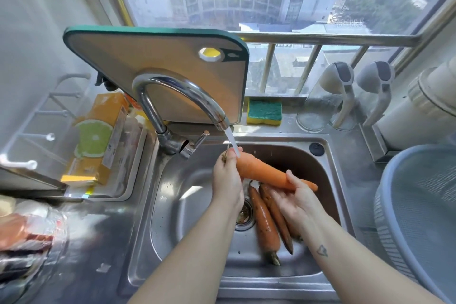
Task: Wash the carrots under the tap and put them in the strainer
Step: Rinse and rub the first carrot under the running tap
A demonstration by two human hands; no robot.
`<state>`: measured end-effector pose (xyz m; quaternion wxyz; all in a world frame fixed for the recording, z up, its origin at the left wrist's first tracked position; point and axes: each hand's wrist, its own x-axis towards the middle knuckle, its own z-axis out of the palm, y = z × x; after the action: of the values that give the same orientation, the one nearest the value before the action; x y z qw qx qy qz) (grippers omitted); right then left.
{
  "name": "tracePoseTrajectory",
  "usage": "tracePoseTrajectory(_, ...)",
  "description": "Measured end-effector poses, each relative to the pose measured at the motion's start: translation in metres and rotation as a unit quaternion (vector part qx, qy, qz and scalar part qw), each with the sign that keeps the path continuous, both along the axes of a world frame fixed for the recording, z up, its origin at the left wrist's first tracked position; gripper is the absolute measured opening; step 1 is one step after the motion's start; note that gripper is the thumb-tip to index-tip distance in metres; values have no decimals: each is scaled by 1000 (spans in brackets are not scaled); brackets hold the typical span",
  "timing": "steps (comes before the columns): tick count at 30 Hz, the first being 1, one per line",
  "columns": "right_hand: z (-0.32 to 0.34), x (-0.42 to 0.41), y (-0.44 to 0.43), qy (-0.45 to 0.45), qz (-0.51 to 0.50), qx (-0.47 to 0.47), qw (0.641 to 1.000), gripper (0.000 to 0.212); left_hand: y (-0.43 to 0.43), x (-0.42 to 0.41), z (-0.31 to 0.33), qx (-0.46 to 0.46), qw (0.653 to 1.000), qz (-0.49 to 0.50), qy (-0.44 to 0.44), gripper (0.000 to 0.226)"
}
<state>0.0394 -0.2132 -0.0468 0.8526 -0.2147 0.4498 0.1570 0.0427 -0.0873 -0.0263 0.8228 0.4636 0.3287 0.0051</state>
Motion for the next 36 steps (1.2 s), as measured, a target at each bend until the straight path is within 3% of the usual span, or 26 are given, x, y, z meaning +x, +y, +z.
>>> tracePoseTrajectory(4, -1, -9, -4, -22, -33, 63, 997, 36, 2, -6, 1, -103, 992, 23, 71, 14)
tracePoseTrajectory(7, -4, -3, -5, -26, -46, 44, 998, 41, 11, -14, 2, -156, 983, -17, 92, 17)
tracePoseTrajectory(12, 6, -1, 20, 62, 92, -10, 994, 55, 8, -26, -4, -19, 995, -99, -18, 21)
tracePoseTrajectory(15, 11, -5, 26, 75, 110, 16, 991, 58, 11, -28, -6, 56, 989, -123, -61, 18)
tracePoseTrajectory(23, 12, -15, 35, -25, 52, 74, 996, 35, 8, -2, -5, 45, 998, 35, 27, 24)
tracePoseTrajectory(24, 10, -16, 35, -36, 44, 81, 995, 37, 8, 1, -5, 38, 998, 44, 33, 28)
tracePoseTrajectory(28, 5, -13, 33, -81, 12, 115, 990, 96, 4, -8, 2, -28, 999, 2, 19, 14)
tracePoseTrajectory(32, 3, -7, 28, -61, 9, 108, 992, 82, 3, -31, -8, -16, 994, -85, -60, 25)
tracePoseTrajectory(36, 4, -8, 25, -77, 5, 124, 989, 114, 6, -33, -11, -29, 991, -109, -74, 26)
